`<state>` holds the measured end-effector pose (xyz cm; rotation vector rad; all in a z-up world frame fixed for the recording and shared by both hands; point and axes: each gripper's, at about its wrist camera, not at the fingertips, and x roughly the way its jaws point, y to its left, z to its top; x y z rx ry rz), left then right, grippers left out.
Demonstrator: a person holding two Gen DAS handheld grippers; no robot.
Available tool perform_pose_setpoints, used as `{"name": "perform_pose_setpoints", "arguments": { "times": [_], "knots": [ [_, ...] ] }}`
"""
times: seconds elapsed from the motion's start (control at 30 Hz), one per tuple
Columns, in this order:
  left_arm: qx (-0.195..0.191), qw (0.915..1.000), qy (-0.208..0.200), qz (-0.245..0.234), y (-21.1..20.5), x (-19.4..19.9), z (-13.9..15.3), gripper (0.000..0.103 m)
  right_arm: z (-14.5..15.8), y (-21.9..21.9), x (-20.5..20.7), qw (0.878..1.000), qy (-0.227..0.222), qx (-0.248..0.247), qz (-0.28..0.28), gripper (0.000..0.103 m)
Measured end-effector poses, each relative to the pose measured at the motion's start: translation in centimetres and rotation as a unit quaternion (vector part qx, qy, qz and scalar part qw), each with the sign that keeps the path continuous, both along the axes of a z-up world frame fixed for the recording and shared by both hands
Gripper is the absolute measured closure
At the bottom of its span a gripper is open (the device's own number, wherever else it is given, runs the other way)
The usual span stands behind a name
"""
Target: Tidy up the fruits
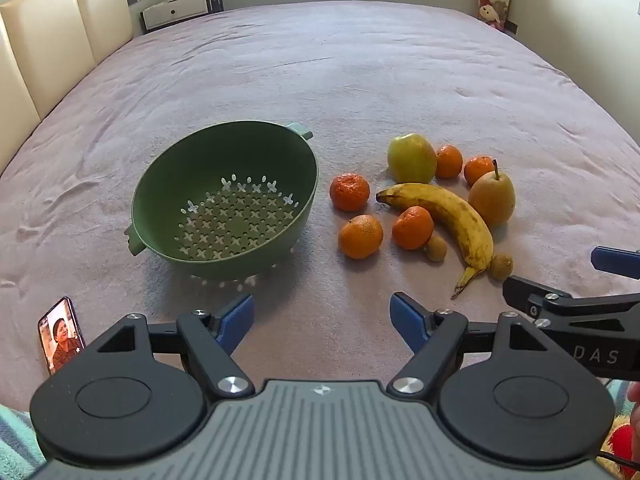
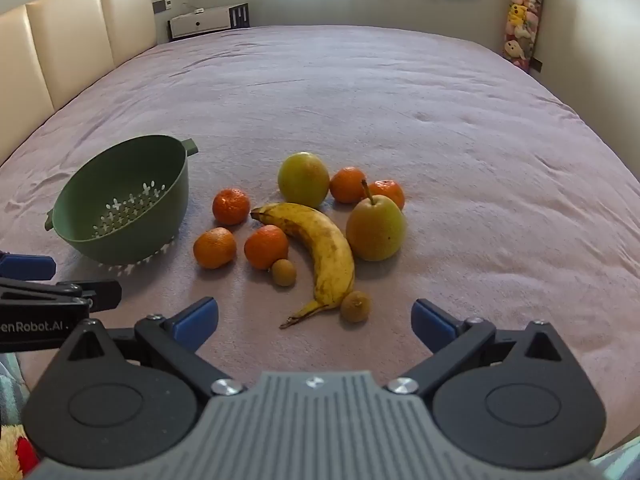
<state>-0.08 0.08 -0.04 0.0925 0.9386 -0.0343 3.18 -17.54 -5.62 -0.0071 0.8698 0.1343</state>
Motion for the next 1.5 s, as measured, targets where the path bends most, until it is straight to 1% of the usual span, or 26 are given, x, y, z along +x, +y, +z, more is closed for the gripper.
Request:
{"name": "perform_pose_setpoints", "arguments": {
  "times": [0.17,0.2,0.23,0.27,0.4,0.6,1.03,1.5],
  "knots": [
    [0.002,1.0000,0.003,0.008,0.2,-0.4,-0.4,0.012,0.2,0.4,-0.2,1.000,-0.005,0.001,0.010,0.004],
    [-0.012,0.9999,0.008,-0.002,0.4,-0.2,-0.3,0.012,0.2,0.5,-0.2,1.000,-0.005,0.001,0.013,0.004],
    [-0.011,0.9999,0.011,0.000,0.4,-0.1,-0.3,0.012,0.2,0.4,-0.3,1.000,-0.006,0.002,0.013,0.004],
    [-0.012,0.9999,0.012,0.000,0.5,-0.2,-0.3,0.012,-0.1,-0.1,0.0,1.000,0.004,-0.002,-0.006,0.004],
    [-0.007,0.9998,0.017,0.002,0.5,0.2,-0.4,0.012,-0.2,0.0,-0.1,1.000,0.002,-0.001,-0.008,0.004],
    [-0.009,0.9997,0.024,0.005,0.9,0.2,-0.7,0.012,-0.1,0.0,0.1,1.000,0.003,0.001,-0.009,0.004],
    [-0.013,0.9997,0.020,-0.001,0.4,0.2,-0.7,0.012,0.0,-0.2,0.1,1.000,0.004,0.001,-0.018,0.004],
    [-0.020,0.9995,0.011,-0.019,0.0,0.2,-0.4,0.012,-0.2,-0.4,0.1,1.000,0.004,0.003,-0.027,0.004]
  ]
}}
